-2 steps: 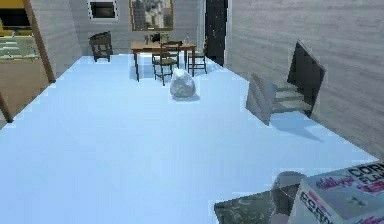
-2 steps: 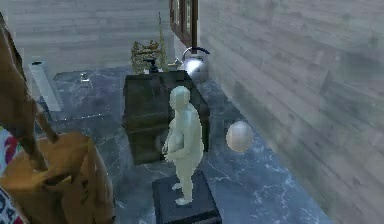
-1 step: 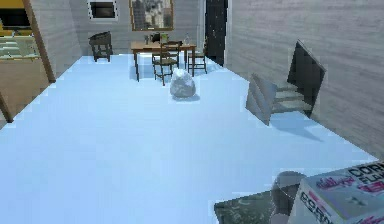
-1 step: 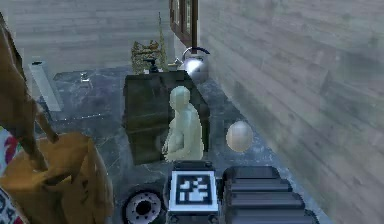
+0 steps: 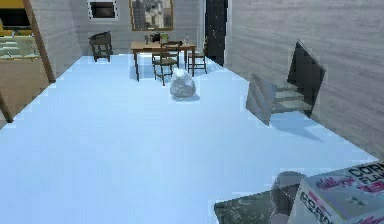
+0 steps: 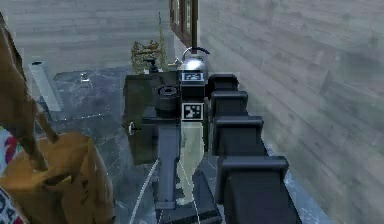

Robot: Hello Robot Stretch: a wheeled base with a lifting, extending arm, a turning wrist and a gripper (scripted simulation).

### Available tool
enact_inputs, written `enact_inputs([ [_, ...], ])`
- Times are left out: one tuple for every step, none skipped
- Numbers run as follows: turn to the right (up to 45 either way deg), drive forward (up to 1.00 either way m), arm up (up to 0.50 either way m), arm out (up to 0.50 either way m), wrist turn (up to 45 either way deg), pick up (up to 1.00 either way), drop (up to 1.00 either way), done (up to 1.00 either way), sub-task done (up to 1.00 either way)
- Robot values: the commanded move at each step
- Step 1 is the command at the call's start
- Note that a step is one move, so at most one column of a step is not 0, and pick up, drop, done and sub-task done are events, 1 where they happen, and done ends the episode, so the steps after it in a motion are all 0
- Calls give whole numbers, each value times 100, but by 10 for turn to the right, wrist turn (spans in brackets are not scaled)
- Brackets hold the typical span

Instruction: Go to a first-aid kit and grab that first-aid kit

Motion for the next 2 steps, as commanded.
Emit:
enact_inputs([
  [0, 0, 0, 0, 450, 0, 0, 0, 0],
  [0, 0, 0, 0, 450, 0, 0, 0, 0],
])
